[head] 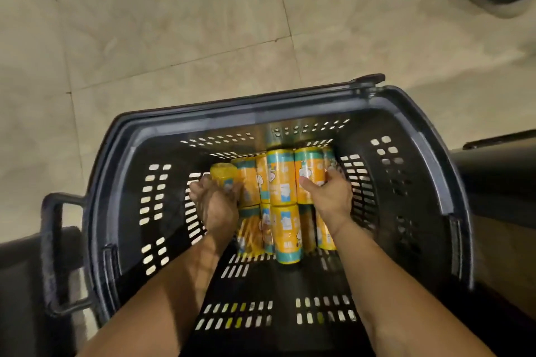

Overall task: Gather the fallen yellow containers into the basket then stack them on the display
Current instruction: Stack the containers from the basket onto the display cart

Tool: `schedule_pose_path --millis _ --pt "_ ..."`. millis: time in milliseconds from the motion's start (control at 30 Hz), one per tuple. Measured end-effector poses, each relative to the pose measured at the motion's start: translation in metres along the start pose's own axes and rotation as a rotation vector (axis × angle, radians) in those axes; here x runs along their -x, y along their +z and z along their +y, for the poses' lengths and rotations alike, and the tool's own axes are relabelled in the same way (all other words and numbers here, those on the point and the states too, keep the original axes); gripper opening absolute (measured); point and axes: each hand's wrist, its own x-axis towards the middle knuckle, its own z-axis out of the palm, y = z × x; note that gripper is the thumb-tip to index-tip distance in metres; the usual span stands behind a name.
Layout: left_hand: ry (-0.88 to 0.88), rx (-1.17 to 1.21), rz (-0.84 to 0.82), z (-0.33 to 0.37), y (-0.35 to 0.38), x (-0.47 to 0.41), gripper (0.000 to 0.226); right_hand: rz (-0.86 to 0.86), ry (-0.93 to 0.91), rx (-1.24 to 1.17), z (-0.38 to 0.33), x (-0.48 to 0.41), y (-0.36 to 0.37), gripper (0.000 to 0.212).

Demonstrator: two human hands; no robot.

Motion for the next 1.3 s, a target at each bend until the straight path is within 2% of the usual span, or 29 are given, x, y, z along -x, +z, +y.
schedule_pose_path --millis 100,200,267,400,500,667,733,833,867,933,967,1067,1100,1200,1300 --pt "0.016 -0.021 0.045 0.011 -0.005 0.007 0.065 -0.018 0.027 -0.002 -0.024 0.022 -0.007 0.082" --pt "0.045 0.117 -0.045 0.007 -0.013 0.011 0.054 -0.101 0.056 -0.114 -0.028 0.027 -0.009 0.081" --pt "0.100 0.171 -0.122 -0.001 -0.019 0.009 0.048 -0.149 0.066 -0.146 -0.025 0.028 -0.011 0.074" --pt "0.138 0.165 -0.159 0.005 -0.036 0.008 0.052 -0.254 0.043 -0.297 -0.028 0.040 -0.030 0.046" --pt "0.121 0.181 -0.182 0.029 -0.054 0.025 0.051 -0.336 0.044 -0.403 -0.034 0.061 -0.055 0.051" --pt "0.158 0.403 -0.194 0.061 -0.095 0.062 0.044 -0.385 0.008 -0.552 -0.052 0.113 -0.088 0.061" --pt "0.207 0.525 -0.205 0.074 -0.118 0.079 0.042 -0.343 -0.093 -0.529 -0.067 0.141 -0.105 0.062" --pt "0.294 0.678 -0.229 0.097 -0.167 0.110 0.032 -0.244 -0.226 -0.512 -0.087 0.189 -0.140 0.078" --pt "0.325 0.713 -0.249 0.104 -0.183 0.121 0.030 -0.207 -0.267 -0.527 -0.091 0.209 -0.154 0.072" --pt "0.389 0.799 -0.298 0.120 -0.221 0.151 0.029 -0.130 -0.347 -0.570 -0.093 0.247 -0.185 0.046" --pt "0.421 0.835 -0.317 0.126 -0.239 0.165 0.029 -0.092 -0.389 -0.582 -0.092 0.267 -0.201 0.042" --pt "0.539 0.919 -0.377 0.144 -0.284 0.212 0.030 0.041 -0.495 -0.567 -0.089 0.328 -0.246 0.075" --pt "0.588 0.955 -0.404 0.151 -0.299 0.231 0.028 0.090 -0.524 -0.577 -0.088 0.351 -0.260 0.077" --pt "0.783 0.955 -0.440 0.174 -0.347 0.292 0.024 0.242 -0.614 -0.605 -0.086 0.422 -0.303 0.069" --pt "0.995 0.956 -0.475 0.202 -0.399 0.354 0.041 0.358 -0.733 -0.623 -0.084 0.499 -0.344 0.062"
